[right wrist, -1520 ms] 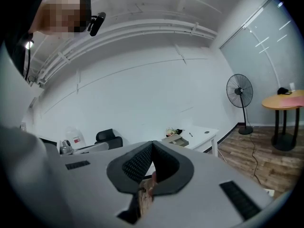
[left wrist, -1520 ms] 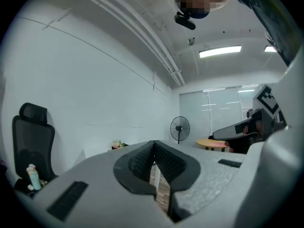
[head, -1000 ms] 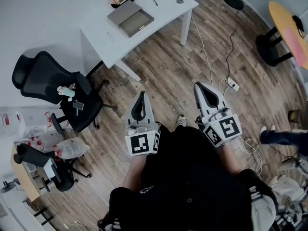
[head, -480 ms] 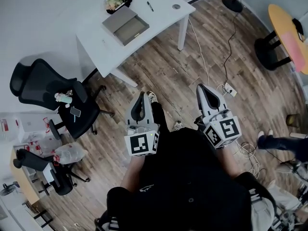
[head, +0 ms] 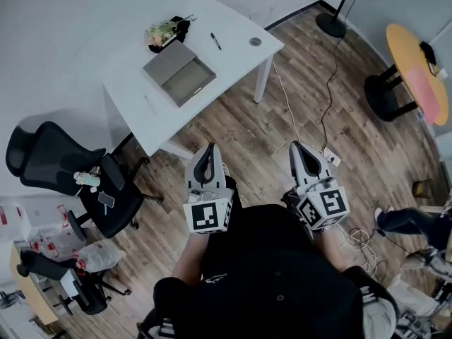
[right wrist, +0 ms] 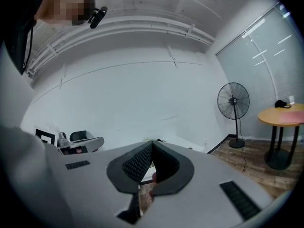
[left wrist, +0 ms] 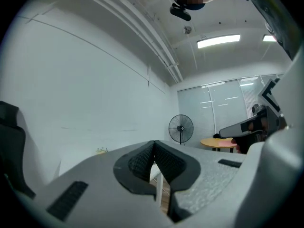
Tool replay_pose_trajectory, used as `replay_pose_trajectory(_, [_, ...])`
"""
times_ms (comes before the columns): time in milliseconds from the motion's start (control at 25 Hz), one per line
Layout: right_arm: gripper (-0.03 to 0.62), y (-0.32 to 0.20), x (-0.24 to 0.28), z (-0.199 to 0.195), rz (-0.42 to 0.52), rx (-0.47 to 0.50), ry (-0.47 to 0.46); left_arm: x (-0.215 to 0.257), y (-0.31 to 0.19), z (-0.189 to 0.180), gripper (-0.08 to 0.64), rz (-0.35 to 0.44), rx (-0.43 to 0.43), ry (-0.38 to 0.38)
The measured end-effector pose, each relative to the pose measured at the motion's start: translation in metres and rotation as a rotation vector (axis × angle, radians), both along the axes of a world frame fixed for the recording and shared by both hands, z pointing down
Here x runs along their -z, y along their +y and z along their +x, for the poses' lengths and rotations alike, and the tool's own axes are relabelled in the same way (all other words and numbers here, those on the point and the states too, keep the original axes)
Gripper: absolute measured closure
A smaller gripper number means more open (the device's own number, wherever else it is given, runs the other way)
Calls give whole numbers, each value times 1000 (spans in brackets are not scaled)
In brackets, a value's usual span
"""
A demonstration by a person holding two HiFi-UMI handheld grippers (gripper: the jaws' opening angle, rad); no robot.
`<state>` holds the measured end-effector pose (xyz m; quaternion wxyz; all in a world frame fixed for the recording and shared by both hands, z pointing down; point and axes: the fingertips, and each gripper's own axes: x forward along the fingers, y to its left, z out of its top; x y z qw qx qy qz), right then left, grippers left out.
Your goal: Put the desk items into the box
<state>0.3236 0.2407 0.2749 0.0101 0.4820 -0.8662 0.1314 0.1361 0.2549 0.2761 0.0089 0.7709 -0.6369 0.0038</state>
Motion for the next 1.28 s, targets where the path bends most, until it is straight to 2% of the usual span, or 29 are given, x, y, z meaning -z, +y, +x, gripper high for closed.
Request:
replay_pose_trajectory(120, [594, -37, 5, -22, 7, -4, 9, -5, -38, -22, 552, -23, 9, 34])
replay_pose_trajectory(240, [594, -73, 6, -40, -1, -23, 16, -8, -73, -38, 552, -41, -14, 36])
replay_pose_trajectory(360, [594, -106, 3, -61, -14, -42, 18, -8, -109, -58, 552, -37, -46, 13])
replay_pose_trajectory(640, [594, -180, 2, -113, -11, -59, 29, -3, -186, -112, 552, -13, -59, 30])
replay_pose_trajectory(920, [594, -227, 3, -168, 5, -11, 35, -8, -223, -153, 552, -11, -45, 41])
replay_pose_trajectory(1280, [594, -272, -4, -196, -18, 40, 61, -17, -250, -180, 552, -24, 9, 56])
